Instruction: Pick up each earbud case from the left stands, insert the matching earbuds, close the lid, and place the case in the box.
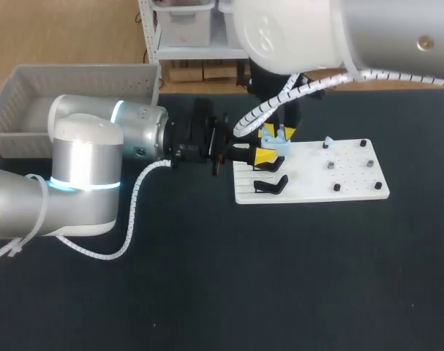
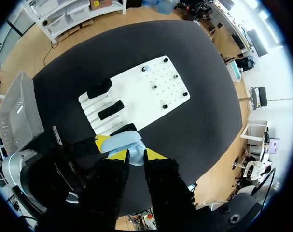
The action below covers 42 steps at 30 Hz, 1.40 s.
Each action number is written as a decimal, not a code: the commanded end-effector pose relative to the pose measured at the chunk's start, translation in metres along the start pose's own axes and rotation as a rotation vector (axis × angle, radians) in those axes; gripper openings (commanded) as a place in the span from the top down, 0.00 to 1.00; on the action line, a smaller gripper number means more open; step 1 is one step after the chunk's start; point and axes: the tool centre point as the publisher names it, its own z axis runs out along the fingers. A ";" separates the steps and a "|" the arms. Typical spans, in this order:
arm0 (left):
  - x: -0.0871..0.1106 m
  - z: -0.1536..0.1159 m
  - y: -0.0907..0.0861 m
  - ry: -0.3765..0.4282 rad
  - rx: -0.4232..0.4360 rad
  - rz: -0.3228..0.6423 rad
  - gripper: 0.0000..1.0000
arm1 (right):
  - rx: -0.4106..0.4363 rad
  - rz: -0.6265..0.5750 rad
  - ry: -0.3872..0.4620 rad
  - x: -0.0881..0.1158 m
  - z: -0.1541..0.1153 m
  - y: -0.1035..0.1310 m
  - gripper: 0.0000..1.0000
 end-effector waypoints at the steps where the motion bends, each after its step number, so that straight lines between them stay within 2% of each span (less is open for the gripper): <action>1: 0.000 0.000 0.001 0.001 0.003 -0.001 1.00 | -0.006 0.001 -0.001 0.000 0.003 -0.001 1.00; 2: 0.000 0.000 0.001 0.001 0.003 -0.001 1.00 | -0.008 0.001 -0.001 0.000 0.003 -0.001 1.00; 3: 0.000 0.000 0.001 0.001 0.003 -0.001 1.00 | -0.016 0.000 0.004 0.001 0.003 -0.001 0.71; 4: 0.000 0.000 0.001 0.001 0.003 -0.001 1.00 | -0.027 -0.004 0.001 0.002 0.002 -0.002 0.51; 5: 0.000 0.000 0.001 0.001 0.003 -0.001 1.00 | -0.027 -0.004 -0.001 0.002 0.001 -0.003 0.13; 6: 0.000 0.000 0.001 0.001 0.003 -0.001 1.00 | -0.037 -0.006 -0.003 0.003 0.000 -0.004 0.00; 11: 0.000 0.000 0.001 0.001 0.003 -0.001 1.00 | -0.097 -0.021 -0.025 0.013 -0.013 -0.017 0.01; 13: 0.000 0.000 0.001 0.001 0.003 -0.001 1.00 | -0.138 -0.038 -0.043 0.017 -0.021 -0.025 0.11; 16: 0.000 0.000 0.001 0.001 0.003 -0.001 1.00 | -0.213 -0.076 -0.082 0.015 -0.028 -0.038 0.16; 17: 0.000 0.000 0.001 0.001 0.003 -0.001 1.00 | -0.245 -0.094 -0.114 0.010 -0.029 -0.044 0.23; 20: 0.000 0.000 0.001 0.001 0.003 -0.001 1.00 | -0.308 -0.113 -0.159 -0.004 -0.032 -0.056 0.21; 22: 0.000 0.000 0.001 0.001 0.003 -0.001 1.00 | -0.310 -0.131 -0.195 -0.014 -0.032 -0.061 0.18; 23: 0.000 0.000 0.001 0.001 0.003 -0.001 1.00 | -0.345 -0.139 -0.196 -0.022 -0.031 -0.065 0.24; 26: 0.000 0.000 0.001 0.001 0.003 -0.001 1.00 | -0.356 -0.175 -0.225 -0.040 -0.028 -0.072 0.31; 29: 0.000 0.000 0.001 0.001 0.003 -0.001 1.00 | -0.365 -0.198 -0.229 -0.058 -0.023 -0.076 0.31; 33: 0.000 0.000 0.001 0.001 0.003 -0.001 1.00 | -0.372 -0.224 -0.223 -0.076 -0.014 -0.075 0.24; 37: 0.000 0.000 0.001 0.001 0.003 -0.001 1.00 | -0.363 -0.263 -0.217 -0.091 -0.003 -0.068 0.31; 39: 0.000 0.000 0.001 0.001 0.003 -0.001 1.00 | -0.358 -0.284 -0.210 -0.098 0.002 -0.062 0.28; 41: 0.000 0.000 0.001 0.001 0.003 -0.001 1.00 | -0.358 -0.296 -0.207 -0.105 0.007 -0.057 0.20; 42: 0.000 0.000 0.001 0.001 0.003 -0.001 1.00 | -0.355 -0.304 -0.203 -0.110 0.011 -0.056 0.20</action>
